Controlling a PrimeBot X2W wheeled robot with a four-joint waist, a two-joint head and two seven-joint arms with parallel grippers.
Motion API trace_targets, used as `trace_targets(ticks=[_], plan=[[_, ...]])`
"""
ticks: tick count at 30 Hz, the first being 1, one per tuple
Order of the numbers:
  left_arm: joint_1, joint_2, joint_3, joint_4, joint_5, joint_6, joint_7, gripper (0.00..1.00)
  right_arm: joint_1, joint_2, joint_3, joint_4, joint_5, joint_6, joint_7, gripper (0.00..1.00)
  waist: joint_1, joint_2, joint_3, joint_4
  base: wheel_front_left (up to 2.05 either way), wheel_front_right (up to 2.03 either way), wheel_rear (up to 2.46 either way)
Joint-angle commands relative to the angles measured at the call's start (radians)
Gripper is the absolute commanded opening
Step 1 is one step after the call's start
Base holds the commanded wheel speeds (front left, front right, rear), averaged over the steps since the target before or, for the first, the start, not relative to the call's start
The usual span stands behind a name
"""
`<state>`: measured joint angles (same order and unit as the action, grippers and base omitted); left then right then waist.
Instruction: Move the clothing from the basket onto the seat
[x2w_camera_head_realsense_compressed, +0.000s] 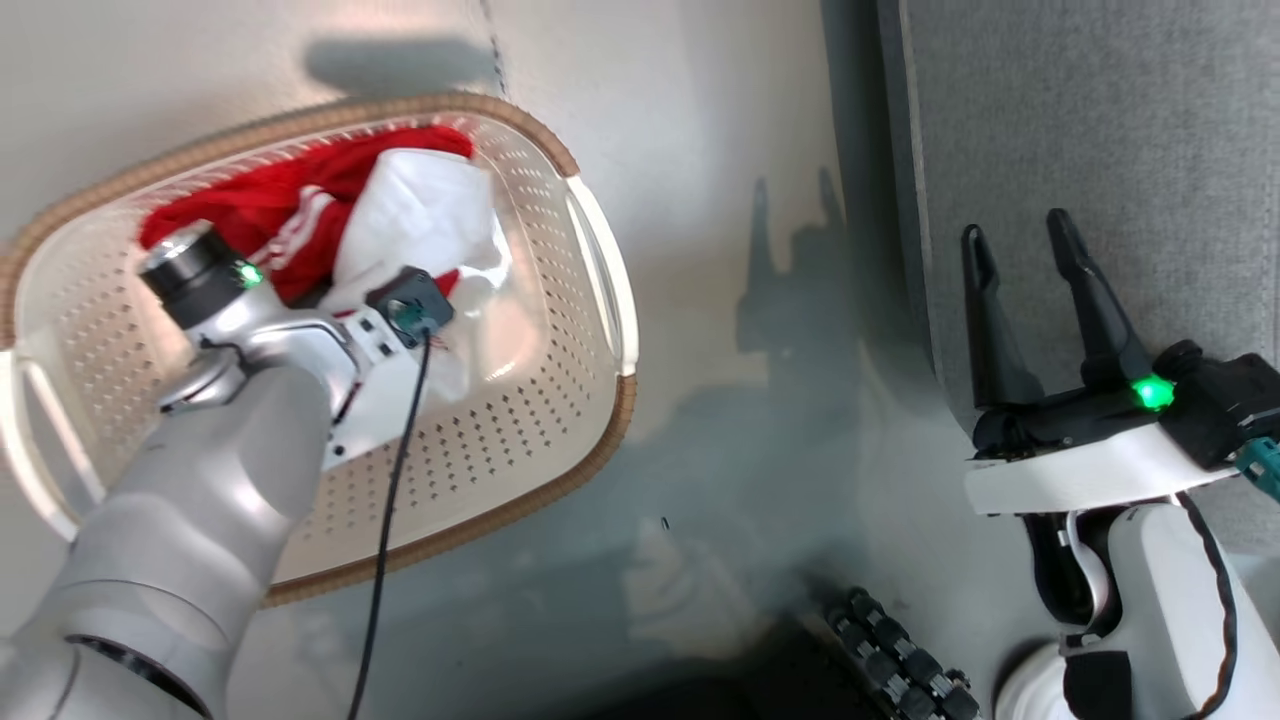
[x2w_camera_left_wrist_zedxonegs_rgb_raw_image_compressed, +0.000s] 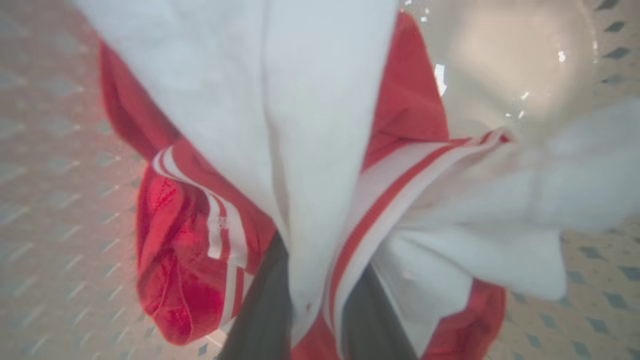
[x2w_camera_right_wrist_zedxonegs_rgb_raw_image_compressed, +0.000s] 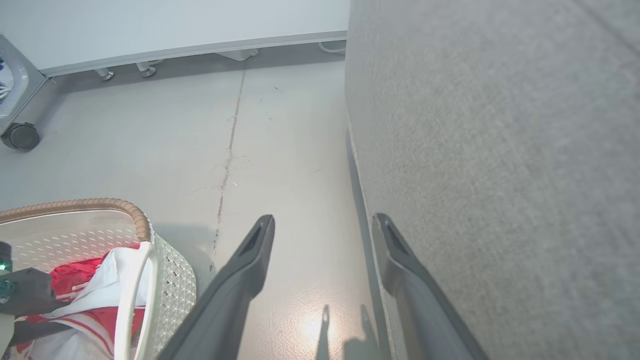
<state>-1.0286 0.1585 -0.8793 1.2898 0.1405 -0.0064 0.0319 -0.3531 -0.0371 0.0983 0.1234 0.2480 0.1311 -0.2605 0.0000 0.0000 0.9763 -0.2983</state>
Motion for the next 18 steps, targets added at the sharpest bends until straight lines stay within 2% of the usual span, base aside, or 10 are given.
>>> trace_targets(ticks=[1,12,18], plan=[[0.013,-0.004,-0.004,0.0,0.0,0.006,-0.014,0.0,-0.019,-0.022,-0.029,0.007,-0.005,0.0,-0.003,1.0,0.0,0.0,-0.041,0.021,0.0,0.0,0.0],[0.131,-0.082,0.0,0.0,-0.064,0.015,-0.181,0.0,0.036,-0.045,-0.062,0.053,-0.04,0.0,-0.003,1.0,0.0,0.0,-0.315,0.108,0.0,0.0,0.0],[0.21,-0.101,0.074,-0.025,-0.176,0.025,-0.275,0.0,0.073,-0.061,-0.064,0.068,-0.037,0.0,-0.003,1.0,0.0,0.0,-0.475,0.155,0.0,0.0,0.0]])
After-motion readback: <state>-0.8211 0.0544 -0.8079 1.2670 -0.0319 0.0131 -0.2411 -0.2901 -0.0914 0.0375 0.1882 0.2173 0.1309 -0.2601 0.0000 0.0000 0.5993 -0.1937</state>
